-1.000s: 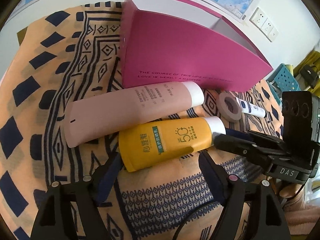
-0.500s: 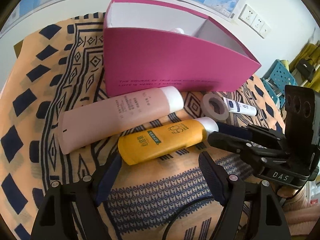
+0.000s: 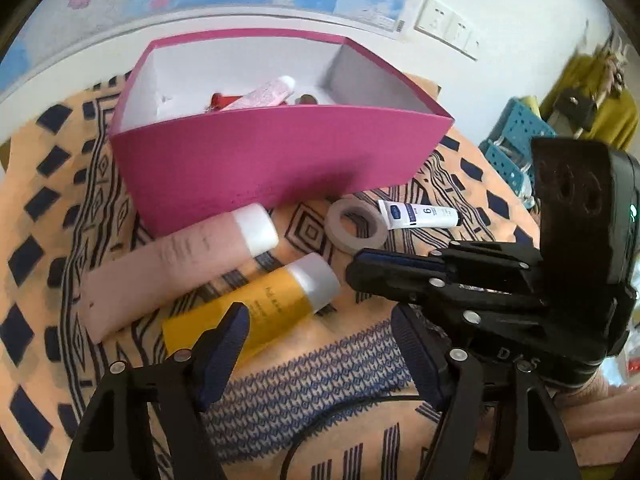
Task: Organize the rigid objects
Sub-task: 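Close the right gripper on the yellow sunscreen tube and lift it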
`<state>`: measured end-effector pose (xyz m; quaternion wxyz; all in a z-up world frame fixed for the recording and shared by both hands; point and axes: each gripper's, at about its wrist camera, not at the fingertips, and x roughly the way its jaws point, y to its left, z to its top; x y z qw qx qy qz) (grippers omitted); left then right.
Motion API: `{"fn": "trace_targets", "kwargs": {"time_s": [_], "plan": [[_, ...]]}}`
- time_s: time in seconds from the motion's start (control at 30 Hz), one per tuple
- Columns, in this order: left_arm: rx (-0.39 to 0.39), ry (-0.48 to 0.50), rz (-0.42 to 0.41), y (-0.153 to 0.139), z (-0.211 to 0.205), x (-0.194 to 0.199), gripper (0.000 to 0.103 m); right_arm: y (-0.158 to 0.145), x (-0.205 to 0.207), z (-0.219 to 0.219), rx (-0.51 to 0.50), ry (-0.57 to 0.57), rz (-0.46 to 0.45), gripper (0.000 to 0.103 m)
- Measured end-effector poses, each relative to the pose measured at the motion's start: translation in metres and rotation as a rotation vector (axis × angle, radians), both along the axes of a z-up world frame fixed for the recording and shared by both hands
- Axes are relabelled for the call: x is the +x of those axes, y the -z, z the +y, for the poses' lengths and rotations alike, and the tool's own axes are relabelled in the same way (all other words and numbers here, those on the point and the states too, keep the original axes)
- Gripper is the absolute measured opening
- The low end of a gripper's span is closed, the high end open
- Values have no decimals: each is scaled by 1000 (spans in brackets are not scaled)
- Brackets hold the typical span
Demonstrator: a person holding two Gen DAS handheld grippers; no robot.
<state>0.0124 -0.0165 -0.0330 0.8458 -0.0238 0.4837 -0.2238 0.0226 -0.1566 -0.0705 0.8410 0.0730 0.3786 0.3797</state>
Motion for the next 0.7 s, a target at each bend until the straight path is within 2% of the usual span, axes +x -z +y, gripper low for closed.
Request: {"fn": "trace_targets", "kwargs": {"time_s": [0.07, 0.13, 0.17, 0.2, 0.27, 0.37, 0.47, 0.57, 0.7], "plan": [[-7, -11, 13, 1, 4, 3, 74, 7, 8, -11, 54, 8, 60, 11], [25, -49, -10, 0, 13, 3, 74, 10, 10, -16, 36, 24, 67, 13], [14, -63, -9, -1, 20, 3, 74, 13, 10, -16, 41, 15, 80, 21], [5, -77, -5, 0, 29, 3, 74, 14, 10, -14, 40, 8, 87, 35], [34, -127, -9, 4, 43, 2, 74, 17, 9, -9, 22, 3, 81, 42], [41, -191, 37, 16, 64, 0, 75, 21, 14, -2, 27, -2, 91, 42], [36, -214, 70, 26, 71, -3, 75, 25, 19, 2, 30, -7, 103, 42], [6, -209, 99, 36, 73, -1, 75, 30, 24, 6, 11, -5, 117, 42], [-13, -189, 123, 43, 67, 3, 75, 35, 26, 6, 9, -5, 134, 34]]}}
